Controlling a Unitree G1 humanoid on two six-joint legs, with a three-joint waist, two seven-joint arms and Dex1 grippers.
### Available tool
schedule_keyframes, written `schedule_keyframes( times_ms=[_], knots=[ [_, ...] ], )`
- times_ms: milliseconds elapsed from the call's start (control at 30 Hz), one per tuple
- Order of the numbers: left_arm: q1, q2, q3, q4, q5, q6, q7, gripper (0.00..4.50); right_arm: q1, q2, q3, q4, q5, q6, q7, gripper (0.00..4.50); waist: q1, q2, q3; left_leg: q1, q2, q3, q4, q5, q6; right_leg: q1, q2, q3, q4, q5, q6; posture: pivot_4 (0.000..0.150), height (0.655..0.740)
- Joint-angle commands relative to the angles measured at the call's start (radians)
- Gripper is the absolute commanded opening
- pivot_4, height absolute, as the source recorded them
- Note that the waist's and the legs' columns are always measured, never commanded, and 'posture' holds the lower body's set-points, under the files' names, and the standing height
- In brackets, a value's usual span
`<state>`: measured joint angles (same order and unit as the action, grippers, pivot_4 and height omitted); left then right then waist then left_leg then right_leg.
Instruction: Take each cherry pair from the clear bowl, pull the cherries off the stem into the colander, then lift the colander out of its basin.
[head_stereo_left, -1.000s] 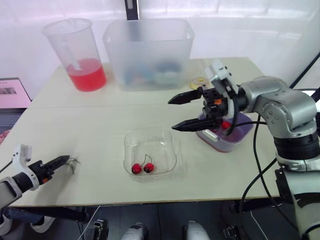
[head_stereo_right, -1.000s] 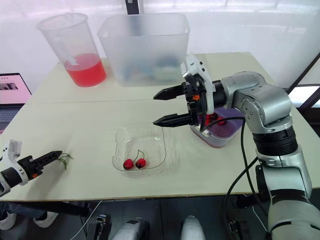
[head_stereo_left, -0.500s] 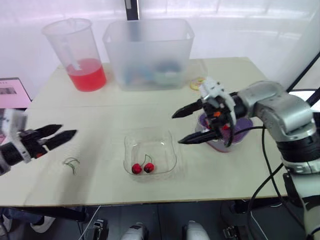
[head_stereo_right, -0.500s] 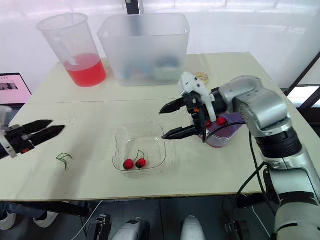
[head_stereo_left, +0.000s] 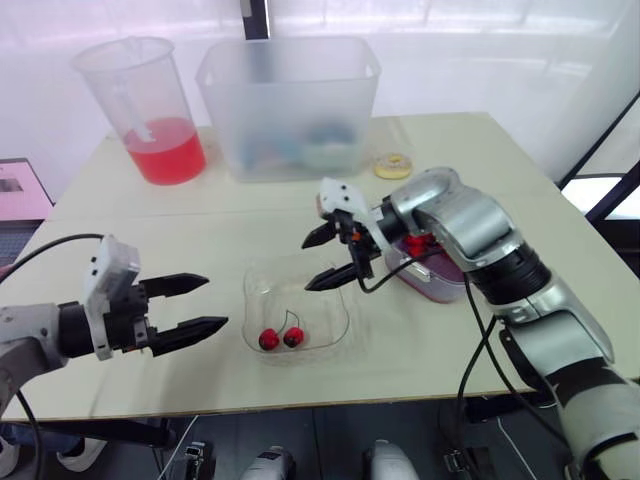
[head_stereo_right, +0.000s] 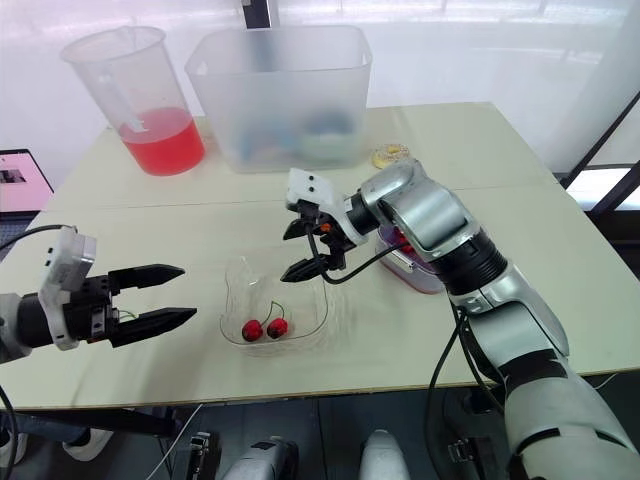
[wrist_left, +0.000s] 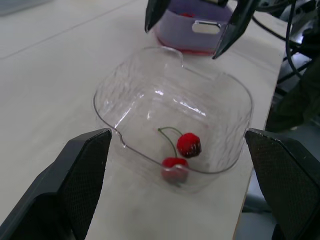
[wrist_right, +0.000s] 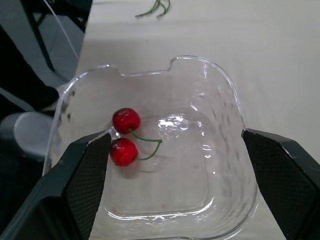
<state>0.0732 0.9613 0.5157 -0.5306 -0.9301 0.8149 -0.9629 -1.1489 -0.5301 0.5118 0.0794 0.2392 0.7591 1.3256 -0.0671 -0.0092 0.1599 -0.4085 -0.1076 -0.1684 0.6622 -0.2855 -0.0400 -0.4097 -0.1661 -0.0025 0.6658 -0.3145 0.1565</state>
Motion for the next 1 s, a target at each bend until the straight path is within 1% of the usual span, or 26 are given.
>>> schedule_keyframes(
  times_ms=[33, 133, 200, 267, 367, 433, 467, 533, 633, 867, 933, 1000],
  knots=[
    [0.03, 0.014, 0.023, -0.043, -0.026, 0.019, -0.006, 4.46, -0.004, 0.028, 0.073, -0.065, -0.062, -0.113, 0.024, 4.5, -0.001, 0.0, 0.0, 0.0, 0.0, 0.0, 0.0, 0.0, 0.0, 0.0, 0.0, 0.0, 0.0, 0.0, 0.0, 0.15, 0.74],
    [0.051, 0.012, 0.048, -0.063, -0.029, 0.015, 0.0, 4.46, 0.016, 0.032, 0.132, -0.083, -0.123, -0.273, 0.065, 4.5, -0.001, 0.0, 0.0, 0.0, 0.0, 0.0, 0.0, 0.0, 0.0, -0.001, 0.0, 0.0, 0.0, 0.0, 0.0, 0.15, 0.74],
    [0.062, 0.015, 0.069, -0.085, -0.035, 0.021, 0.011, 4.46, 0.027, 0.025, 0.145, -0.064, -0.167, -0.458, 0.09, 4.5, 0.001, 0.0, 0.0, 0.0, 0.0, 0.0, 0.0, 0.0, 0.0, 0.0, 0.0, 0.0, 0.0, 0.0, 0.0, 0.15, 0.74],
    [0.079, 0.015, 0.09, -0.107, -0.04, 0.024, 0.014, 4.46, 0.036, 0.03, 0.144, -0.045, -0.188, -0.544, 0.102, 4.5, -0.001, 0.0, 0.0, 0.0, 0.0, 0.0, 0.0, 0.0, 0.0, 0.0, 0.0, 0.0, 0.0, 0.0, 0.0, 0.15, 0.74],
    [0.13, 0.014, 0.121, -0.126, -0.006, 0.004, -0.004, 4.46, 0.044, 0.059, 0.152, -0.012, -0.223, -0.662, 0.108, 4.5, -0.002, 0.0, 0.0, 0.0, 0.0, 0.0, 0.0, 0.0, 0.0, -0.001, 0.001, 0.0, 0.0, 0.0, 0.0, 0.15, 0.74],
    [0.166, 0.011, 0.139, -0.13, 0.015, -0.01, -0.017, 4.5, 0.04, 0.083, 0.172, 0.046, -0.272, -0.742, 0.096, 3.9, -0.005, 0.0, 0.0, 0.0, 0.0, 0.0, -0.001, 0.0, 0.0, -0.001, 0.001, 0.0, 0.0, 0.0, 0.0, 0.15, 0.74],
    [0.179, 0.009, 0.15, -0.13, 0.01, -0.006, -0.019, 4.5, 0.035, 0.094, 0.183, 0.088, -0.303, -0.795, 0.087, 3.69, -0.004, 0.0, 0.0, 0.0, 0.001, 0.001, -0.001, 0.0, 0.0, -0.001, 0.001, 0.0, 0.0, 0.0, 0.0, 0.15, 0.74],
    [0.202, 0.006, 0.168, -0.137, 0.001, -0.002, -0.023, 4.5, 0.032, 0.116, 0.19, 0.151, -0.332, -0.847, 0.091, 2.74, -0.004, 0.0, 0.0, 0.001, 0.001, 0.0, -0.001, 0.0, 0.0, -0.001, 0.001, 0.0, 0.0, 0.0, 0.0, 0.15, 0.74],
    [0.223, -0.005, 0.185, -0.143, -0.006, -0.003, -0.013, 4.5, 0.029, 0.14, 0.19, 0.193, -0.341, -0.884, 0.12, 2.74, -0.001, 0.0, 0.0, 0.001, 0.0, 0.0, -0.001, 0.0, 0.0, 0.0, 0.001, 0.0, 0.0, 0.0, 0.0, 0.15, 0.74],
    [0.26, -0.016, 0.194, -0.141, 0.026, -0.027, -0.01, 4.5, 0.034, 0.18, 0.202, 0.226, -0.338, -0.897, 0.211, 2.74, -0.003, 0.0, 0.0, 0.001, 0.001, 0.0, -0.001, 0.0, 0.0, 0.0, 0.001, 0.0, -0.001, 0.0, 0.0, 0.15, 0.74],
    [0.265, -0.017, 0.191, -0.14, 0.034, -0.03, -0.006, 4.5, 0.033, 0.199, 0.208, 0.259, -0.35, -0.905, 0.217, 2.74, -0.003, 0.0, 0.0, 0.001, 0.001, 0.0, -0.001, 0.0, 0.0, 0.0, 0.001, 0.0, -0.001, 0.0, 0.0, 0.15, 0.74],
    [0.278, -0.021, 0.196, -0.152, 0.013, -0.013, -0.002, 4.5, 0.034, 0.221, 0.216, 0.303, -0.372, -0.928, 0.209, 2.74, -0.003, 0.0, 0.0, 0.001, 0.001, 0.0, -0.001, 0.0, 0.0, 0.001, 0.001, 0.0, 0.0, 0.0, 0.0, 0.15, 0.74]
  ],
)
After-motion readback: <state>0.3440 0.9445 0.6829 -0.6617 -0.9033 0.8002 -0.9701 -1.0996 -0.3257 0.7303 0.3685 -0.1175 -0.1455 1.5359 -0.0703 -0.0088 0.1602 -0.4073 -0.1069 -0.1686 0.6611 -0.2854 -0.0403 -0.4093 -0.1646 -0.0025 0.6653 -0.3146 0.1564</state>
